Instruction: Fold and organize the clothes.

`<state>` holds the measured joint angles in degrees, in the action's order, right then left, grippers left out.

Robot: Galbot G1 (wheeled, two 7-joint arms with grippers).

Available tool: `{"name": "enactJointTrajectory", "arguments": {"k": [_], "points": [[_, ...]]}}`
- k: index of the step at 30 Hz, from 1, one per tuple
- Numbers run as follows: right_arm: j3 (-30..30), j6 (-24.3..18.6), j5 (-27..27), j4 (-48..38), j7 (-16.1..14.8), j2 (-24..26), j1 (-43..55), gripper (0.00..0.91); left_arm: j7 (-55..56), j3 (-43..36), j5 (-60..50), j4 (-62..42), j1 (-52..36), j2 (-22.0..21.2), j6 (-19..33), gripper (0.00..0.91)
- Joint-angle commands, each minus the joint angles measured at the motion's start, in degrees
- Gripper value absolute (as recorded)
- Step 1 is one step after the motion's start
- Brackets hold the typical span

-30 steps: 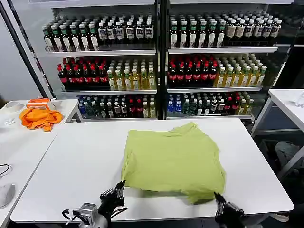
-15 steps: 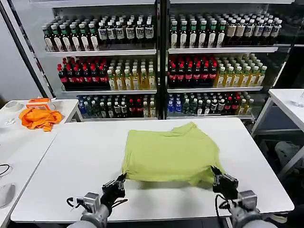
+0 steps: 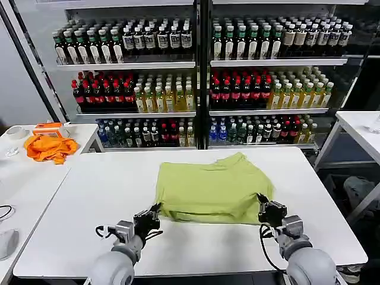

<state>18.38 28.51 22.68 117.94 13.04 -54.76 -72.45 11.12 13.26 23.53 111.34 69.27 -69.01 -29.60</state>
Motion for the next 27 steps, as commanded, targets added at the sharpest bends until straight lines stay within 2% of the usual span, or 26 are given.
{"name": "enactJointTrajectory", "arguments": {"k": [1,2,3,7,13,18,22,23,24,25,26,27], "points": [[-2.4,0.0,-1.6,-3.6,0.0,0.7,3.6,0.131,0.2,-1.0,0.0,-4.1,-4.7,0.1,0.0,0.635],[-2.5,0.0,-2.3,-4.0,-0.1,0.5,3.6,0.907,0.3,-1.2,0.0,-4.3,-5.0,0.1,0.0,0.816],[-2.6,0.0,-2.3,-4.1,-0.1,0.4,3.6,0.907,0.4,-1.3,-0.1,-4.4,-5.1,0.1,0.0,0.907],[-2.9,2.0,-4.9,-4.8,-1.4,-0.3,3.4,0.907,0.4,-1.9,-1.2,-4.6,-5.1,-0.1,0.0,0.907],[-0.7,1.1,-5.3,-3.2,-1.8,-1.5,1.0,0.907,0.8,-0.8,-2.1,-2.3,-2.0,-0.5,0.4,0.907],[6.7,1.3,-3.5,-0.2,-2.5,-2.0,-6.7,0.907,0.9,0.7,-2.5,0.0,2.8,-0.9,1.0,0.907],[10.6,2.4,-1.5,-1.0,-2.5,-2.3,-10.5,0.907,1.0,0.7,-2.5,-1.0,4.1,-0.9,1.4,0.907],[10.9,3.0,-1.2,-1.6,-2.6,-2.3,-10.7,0.907,1.0,0.6,-2.5,-1.4,3.9,-1.0,1.4,0.846],[11.0,3.4,-0.7,-2.4,-2.5,-2.4,-10.8,0.907,1.0,0.6,-2.5,-1.8,3.7,-1.0,1.4,0.695],[10.9,3.4,-0.5,-3.0,-2.4,-2.7,-10.8,0.867,1.0,0.5,-2.5,-2.3,3.4,-1.1,1.4,0.363],[10.8,3.4,-0.3,-3.6,-2.2,-2.8,-10.7,0.675,1.0,0.4,-2.4,-2.5,3.2,-1.1,1.4,0.252],[10.5,3.4,-0.1,-4.1,-2.0,-3.2,-10.4,0.302,0.9,0.3,-2.3,-2.7,3.1,-1.2,1.5,0.101]]}}
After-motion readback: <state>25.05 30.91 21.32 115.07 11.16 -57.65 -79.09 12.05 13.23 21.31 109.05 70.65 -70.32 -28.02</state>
